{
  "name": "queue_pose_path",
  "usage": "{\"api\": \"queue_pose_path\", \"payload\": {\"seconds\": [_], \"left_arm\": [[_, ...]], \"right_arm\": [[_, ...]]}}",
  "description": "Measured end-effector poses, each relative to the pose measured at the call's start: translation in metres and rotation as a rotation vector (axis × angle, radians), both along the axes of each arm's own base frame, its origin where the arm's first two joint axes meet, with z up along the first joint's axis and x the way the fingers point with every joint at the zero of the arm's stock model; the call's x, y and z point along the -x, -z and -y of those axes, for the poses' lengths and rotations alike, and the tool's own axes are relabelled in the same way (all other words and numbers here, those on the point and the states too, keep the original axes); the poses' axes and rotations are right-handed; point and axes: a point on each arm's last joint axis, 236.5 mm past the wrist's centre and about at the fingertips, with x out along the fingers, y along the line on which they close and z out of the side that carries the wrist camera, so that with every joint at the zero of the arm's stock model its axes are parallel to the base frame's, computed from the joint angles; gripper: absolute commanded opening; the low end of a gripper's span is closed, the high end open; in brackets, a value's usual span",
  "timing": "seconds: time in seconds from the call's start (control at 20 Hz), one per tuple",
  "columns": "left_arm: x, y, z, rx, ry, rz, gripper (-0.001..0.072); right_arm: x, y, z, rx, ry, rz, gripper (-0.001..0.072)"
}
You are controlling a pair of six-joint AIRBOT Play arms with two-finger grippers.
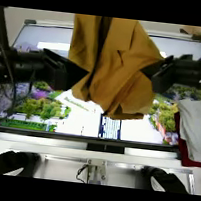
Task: Fold the shirts.
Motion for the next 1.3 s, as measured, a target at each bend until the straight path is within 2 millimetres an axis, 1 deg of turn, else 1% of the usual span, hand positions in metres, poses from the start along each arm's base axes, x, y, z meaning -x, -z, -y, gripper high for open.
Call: {"api": "queue_pose_path", "payload": {"seconds": [0.1,0.2,0.3,0.4,0.45,0.55,0.7,0.8,0.9,1.1,1.2,1.3], "left_arm": [[-0.01,-0.009,-0.006,0.01,-0.034,0.039,0.0626],[-0.022,-0.022,-0.018,0.014,-0.081,0.094,0.0626],[-0.031,-0.037,-0.032,0.02,-0.126,0.145,0.0625],[-0.037,-0.05,-0.045,0.027,-0.165,0.184,0.0625],[-0.04,-0.054,-0.05,0.025,-0.181,0.198,0.0625],[-0.043,-0.059,-0.057,0.027,-0.202,0.216,0.0624],[-0.044,-0.062,-0.061,0.026,-0.214,0.224,0.0624],[-0.045,-0.061,-0.063,0.018,-0.219,0.222,0.0623],[-0.044,-0.059,-0.064,0.012,-0.219,0.216,0.0623],[-0.044,-0.057,-0.065,0.004,-0.221,0.211,0.0621],[-0.044,-0.057,-0.065,0.003,-0.221,0.21,0.062],[-0.044,-0.056,-0.065,0.002,-0.221,0.209,0.0619]], "right_arm": [[0.0,-0.026,0.001,-0.021,0.011,0.064,0.005],[-0.003,-0.055,0.009,-0.035,0.059,0.139,0.0051],[-0.011,-0.086,0.026,-0.051,0.156,0.222,0.0051],[-0.022,-0.114,0.058,-0.048,0.299,0.303,0.005],[-0.028,-0.131,0.078,-0.053,0.382,0.359,0.0051],[-0.035,-0.153,0.12,-0.027,0.53,0.44,0.005],[-0.039,-0.172,0.182,0.04,0.73,0.524,0.0051],[-0.036,-0.186,0.229,0.08,0.881,0.582,0.0051],[-0.025,-0.191,0.277,0.133,1.035,0.605,0.005],[0.01,-0.203,0.364,0.185,1.325,0.65,0.005],[0.022,-0.202,0.401,0.179,1.439,0.652,0.0051],[0.026,-0.196,0.431,0.161,1.515,0.642,0.005]]}}
